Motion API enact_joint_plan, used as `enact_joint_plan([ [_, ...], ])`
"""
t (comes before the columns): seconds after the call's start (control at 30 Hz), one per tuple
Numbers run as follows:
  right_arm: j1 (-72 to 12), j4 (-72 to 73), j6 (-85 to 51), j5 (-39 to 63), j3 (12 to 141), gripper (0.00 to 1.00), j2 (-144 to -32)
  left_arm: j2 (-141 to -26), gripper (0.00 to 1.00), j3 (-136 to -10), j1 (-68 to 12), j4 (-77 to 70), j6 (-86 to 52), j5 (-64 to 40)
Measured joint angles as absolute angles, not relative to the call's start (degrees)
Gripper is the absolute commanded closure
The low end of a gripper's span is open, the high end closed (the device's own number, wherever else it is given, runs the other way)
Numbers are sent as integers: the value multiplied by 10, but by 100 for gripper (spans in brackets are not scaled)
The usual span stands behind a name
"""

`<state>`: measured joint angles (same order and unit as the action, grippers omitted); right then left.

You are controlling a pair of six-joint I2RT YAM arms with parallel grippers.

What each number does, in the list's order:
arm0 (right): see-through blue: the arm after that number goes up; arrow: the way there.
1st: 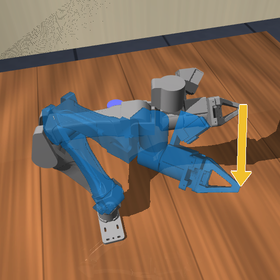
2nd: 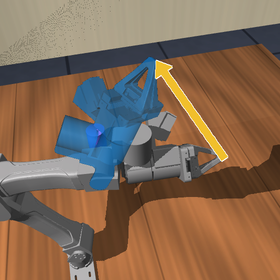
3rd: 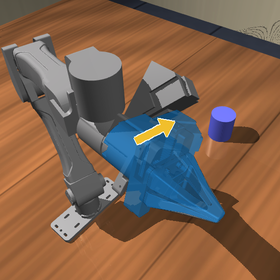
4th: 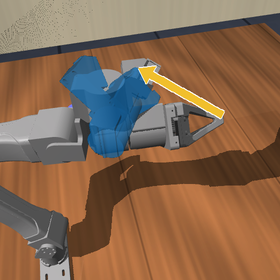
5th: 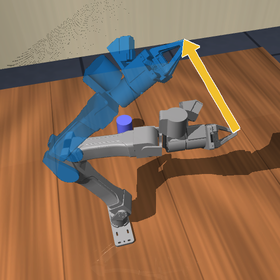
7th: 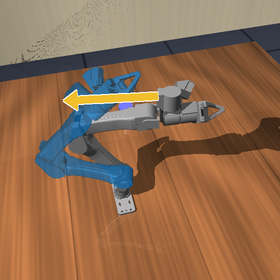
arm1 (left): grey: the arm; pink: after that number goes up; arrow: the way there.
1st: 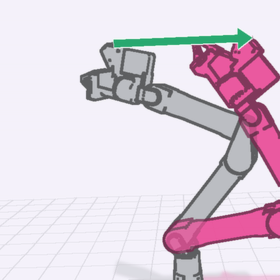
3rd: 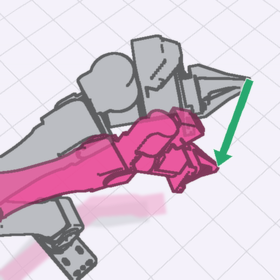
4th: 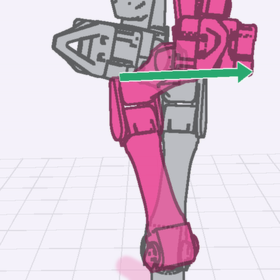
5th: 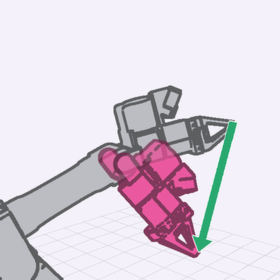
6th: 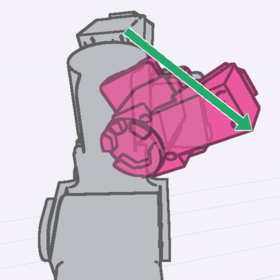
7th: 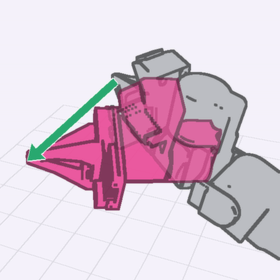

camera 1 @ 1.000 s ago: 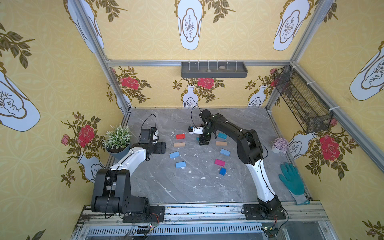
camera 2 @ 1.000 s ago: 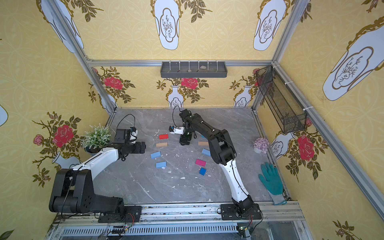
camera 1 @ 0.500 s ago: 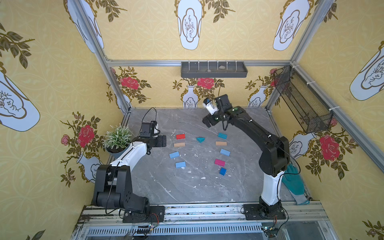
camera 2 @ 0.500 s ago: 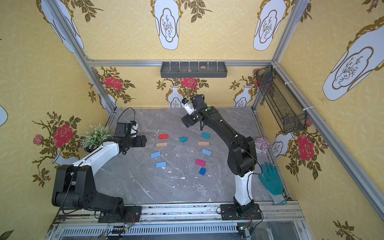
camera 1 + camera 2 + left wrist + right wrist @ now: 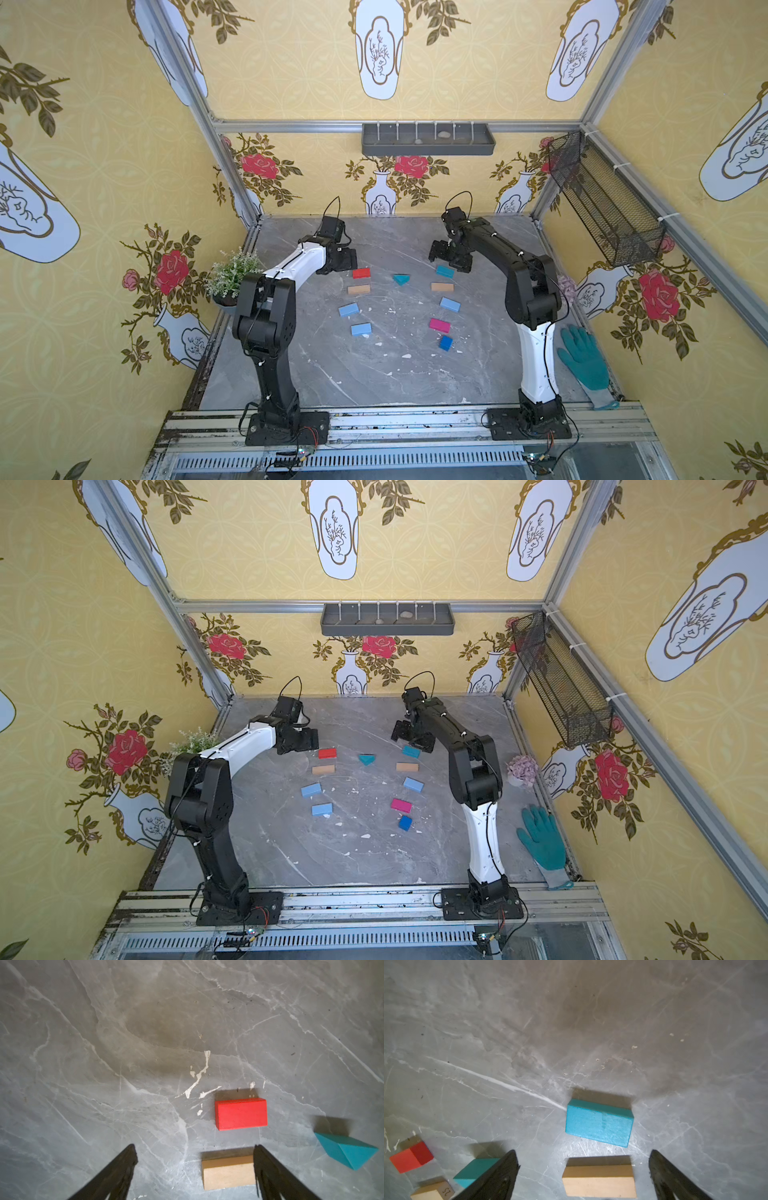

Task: Assemble a heart with building blocks
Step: Pick up the building block from the center of the board.

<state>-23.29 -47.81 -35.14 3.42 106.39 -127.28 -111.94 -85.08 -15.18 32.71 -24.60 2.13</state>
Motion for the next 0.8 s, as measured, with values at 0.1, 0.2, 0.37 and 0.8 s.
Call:
enact_joint_plan([
  [0.1,-222,-479,-377,34,1070,2,-1292,-1148,11,-883,-157,350,-273,23],
  [0.2,-213,-480,-393,28,1083,3,-1309,-1171,11,-907,-164,372,-296,24],
  [0.37,-213,-481,-405,29,1090,2,-1320,-1202,12,-936,-173,396,-321,29],
  [0.8,-220,-489,-407,23,1105,0,-1335,-1237,16,-976,-179,425,-345,41],
])
